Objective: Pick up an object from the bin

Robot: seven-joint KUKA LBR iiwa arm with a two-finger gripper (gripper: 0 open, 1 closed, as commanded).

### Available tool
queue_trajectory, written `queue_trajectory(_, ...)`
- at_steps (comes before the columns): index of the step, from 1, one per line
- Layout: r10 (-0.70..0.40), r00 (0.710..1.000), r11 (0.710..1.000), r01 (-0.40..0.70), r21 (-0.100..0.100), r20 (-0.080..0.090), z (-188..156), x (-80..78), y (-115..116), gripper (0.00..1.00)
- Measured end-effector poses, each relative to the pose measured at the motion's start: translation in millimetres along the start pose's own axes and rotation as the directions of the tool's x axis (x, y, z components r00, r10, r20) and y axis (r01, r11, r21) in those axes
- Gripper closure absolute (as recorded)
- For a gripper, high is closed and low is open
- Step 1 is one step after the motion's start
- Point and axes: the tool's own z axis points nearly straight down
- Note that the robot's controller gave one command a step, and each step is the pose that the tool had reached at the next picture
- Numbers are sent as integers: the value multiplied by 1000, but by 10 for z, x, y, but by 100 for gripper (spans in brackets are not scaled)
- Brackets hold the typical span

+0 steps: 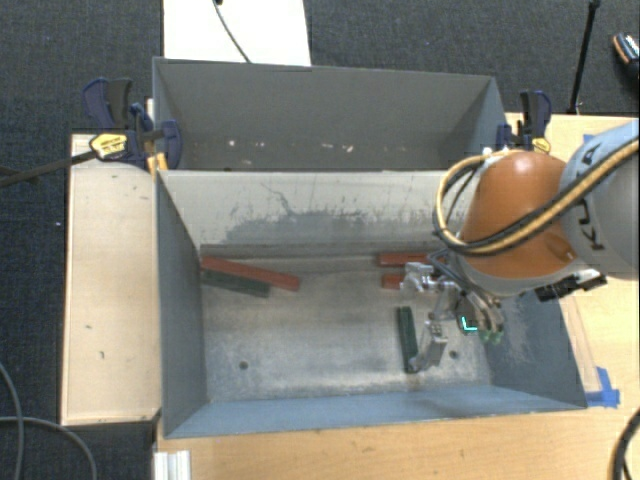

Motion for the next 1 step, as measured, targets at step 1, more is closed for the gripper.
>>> queue_trajectory(1,-35,999,999,35,3,11,701,-796,-517,0)
